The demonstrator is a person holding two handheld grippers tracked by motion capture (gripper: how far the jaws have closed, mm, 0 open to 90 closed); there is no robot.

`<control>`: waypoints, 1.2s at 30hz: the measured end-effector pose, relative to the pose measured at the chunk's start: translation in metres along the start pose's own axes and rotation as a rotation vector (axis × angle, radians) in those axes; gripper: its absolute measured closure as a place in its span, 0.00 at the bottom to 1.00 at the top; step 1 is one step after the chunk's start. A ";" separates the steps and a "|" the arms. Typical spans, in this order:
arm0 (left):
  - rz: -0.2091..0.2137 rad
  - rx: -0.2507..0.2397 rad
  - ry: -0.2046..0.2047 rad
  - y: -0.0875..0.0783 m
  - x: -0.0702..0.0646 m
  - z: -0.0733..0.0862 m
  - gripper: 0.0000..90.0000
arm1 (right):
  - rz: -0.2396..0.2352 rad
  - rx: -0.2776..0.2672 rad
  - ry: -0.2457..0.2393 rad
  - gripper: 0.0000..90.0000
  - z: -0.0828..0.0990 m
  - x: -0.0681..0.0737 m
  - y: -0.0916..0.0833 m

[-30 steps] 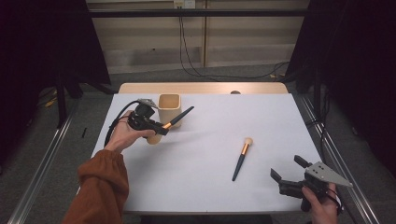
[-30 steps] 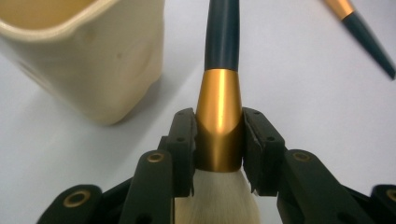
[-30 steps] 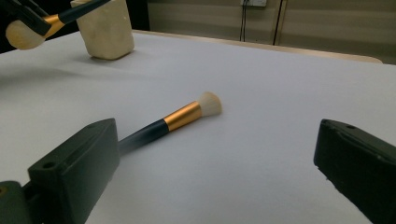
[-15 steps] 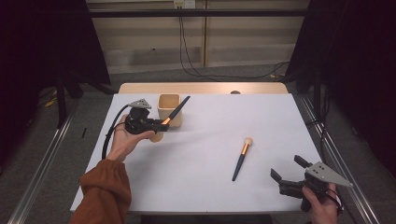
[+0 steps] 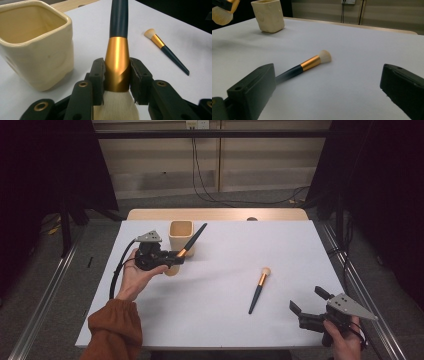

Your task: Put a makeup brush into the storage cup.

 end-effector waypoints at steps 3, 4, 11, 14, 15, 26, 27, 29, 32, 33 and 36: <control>0.015 -0.006 -0.003 -0.003 -0.005 0.001 0.74 | -0.001 0.002 -0.002 0.00 0.000 0.000 0.000; 0.024 -0.011 -0.006 -0.003 -0.007 0.002 0.74 | -0.001 0.002 -0.003 0.00 0.000 0.000 0.000; 0.039 -0.023 -0.004 -0.010 -0.018 0.006 0.74 | -0.009 0.003 -0.005 0.00 0.000 0.001 0.002; 0.061 -0.026 -0.020 -0.012 -0.024 0.007 0.74 | -0.013 0.005 -0.008 0.00 0.000 0.002 0.002; 0.059 -0.022 -0.010 -0.012 -0.027 0.007 0.74 | -0.012 0.002 -0.004 0.00 -0.001 0.002 0.003; 0.099 0.001 0.020 -0.014 -0.049 0.012 0.74 | -0.036 0.005 -0.008 0.00 -0.004 0.005 0.007; 0.104 0.001 0.018 -0.015 -0.051 0.013 0.74 | -0.040 0.004 -0.011 0.00 -0.005 0.006 0.007; 0.112 0.001 0.012 -0.016 -0.054 0.013 0.74 | -0.049 0.003 -0.014 0.00 -0.007 0.007 0.009; 0.130 0.000 0.012 -0.017 -0.059 0.014 0.74 | -0.056 -0.001 -0.012 0.00 -0.010 0.010 0.010; 0.134 0.001 0.018 -0.017 -0.061 0.014 0.74 | -0.059 -0.005 -0.008 0.00 -0.011 0.011 0.011; 0.152 0.002 0.022 -0.016 -0.066 0.015 0.74 | -0.080 -0.013 -0.010 0.00 -0.015 0.014 0.013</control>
Point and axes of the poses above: each handheld gripper's, and its own axes: y roughly forward along the jaws, z roughly out of its underside, x roughly to its left, the point moved 4 cm from there along y, roughly forward along the jaws, and after that the axes turned 9 degrees about -z, right-handed, at the moved point
